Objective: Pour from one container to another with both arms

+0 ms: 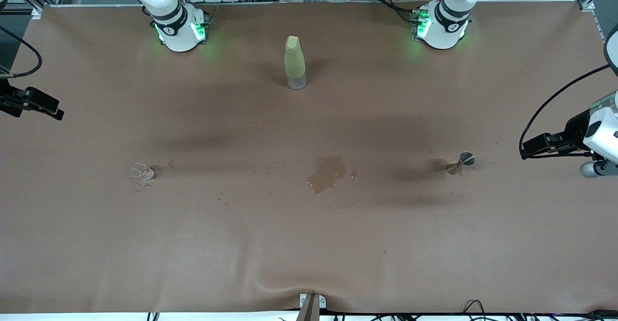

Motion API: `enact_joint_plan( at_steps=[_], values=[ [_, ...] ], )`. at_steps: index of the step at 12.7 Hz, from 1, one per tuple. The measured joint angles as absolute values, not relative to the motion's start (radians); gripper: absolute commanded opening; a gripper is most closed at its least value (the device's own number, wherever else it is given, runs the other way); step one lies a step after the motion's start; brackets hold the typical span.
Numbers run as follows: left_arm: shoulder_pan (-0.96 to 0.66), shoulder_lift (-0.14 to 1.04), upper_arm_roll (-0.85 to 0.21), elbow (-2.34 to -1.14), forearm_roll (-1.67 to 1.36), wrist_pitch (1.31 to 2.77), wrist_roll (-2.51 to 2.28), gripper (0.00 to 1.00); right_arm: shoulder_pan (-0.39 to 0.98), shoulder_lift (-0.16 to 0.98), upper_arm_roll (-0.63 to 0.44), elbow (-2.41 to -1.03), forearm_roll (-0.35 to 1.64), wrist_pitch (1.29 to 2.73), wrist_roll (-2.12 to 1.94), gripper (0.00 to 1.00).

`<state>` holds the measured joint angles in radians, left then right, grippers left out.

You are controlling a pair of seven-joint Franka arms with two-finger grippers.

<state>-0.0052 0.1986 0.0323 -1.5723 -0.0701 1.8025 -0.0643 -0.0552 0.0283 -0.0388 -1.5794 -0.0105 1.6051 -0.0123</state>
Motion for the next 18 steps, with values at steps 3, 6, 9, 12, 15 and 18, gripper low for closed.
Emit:
enact_joint_plan(
  at_steps=[3, 6, 9, 12, 15, 18],
  values=[
    [-0.004, 0.199, 0.033, -1.573, -0.070, 1.801, -0.062, 1.00, -0.055, 0.039, -0.046, -1.579, -0.010, 1.599, -0.012, 1.00],
    [-0.002, 0.199, 0.034, -1.573, -0.070, 1.801, -0.060, 1.00, -0.055, 0.047, -0.050, -1.579, -0.010, 1.599, -0.012, 1.00],
    [0.000, 0.199, 0.035, -1.572, -0.070, 1.801, -0.059, 1.00, -0.056, 0.047, -0.052, -1.577, -0.010, 1.600, -0.012, 1.00],
    [0.000, 0.199, 0.035, -1.572, -0.070, 1.801, -0.059, 1.00, -0.056, 0.048, -0.052, -1.577, -0.010, 1.606, -0.012, 1.00],
    [0.000, 0.199, 0.035, -1.572, -0.070, 1.801, -0.059, 1.00, -0.053, 0.072, -0.049, -1.580, 0.000, 1.619, -0.014, 1.00],
    [0.000, 0.199, 0.035, -1.571, -0.070, 1.801, -0.058, 1.00, -0.043, 0.105, -0.043, -1.612, 0.008, 1.686, -0.119, 1.00]
  ],
)
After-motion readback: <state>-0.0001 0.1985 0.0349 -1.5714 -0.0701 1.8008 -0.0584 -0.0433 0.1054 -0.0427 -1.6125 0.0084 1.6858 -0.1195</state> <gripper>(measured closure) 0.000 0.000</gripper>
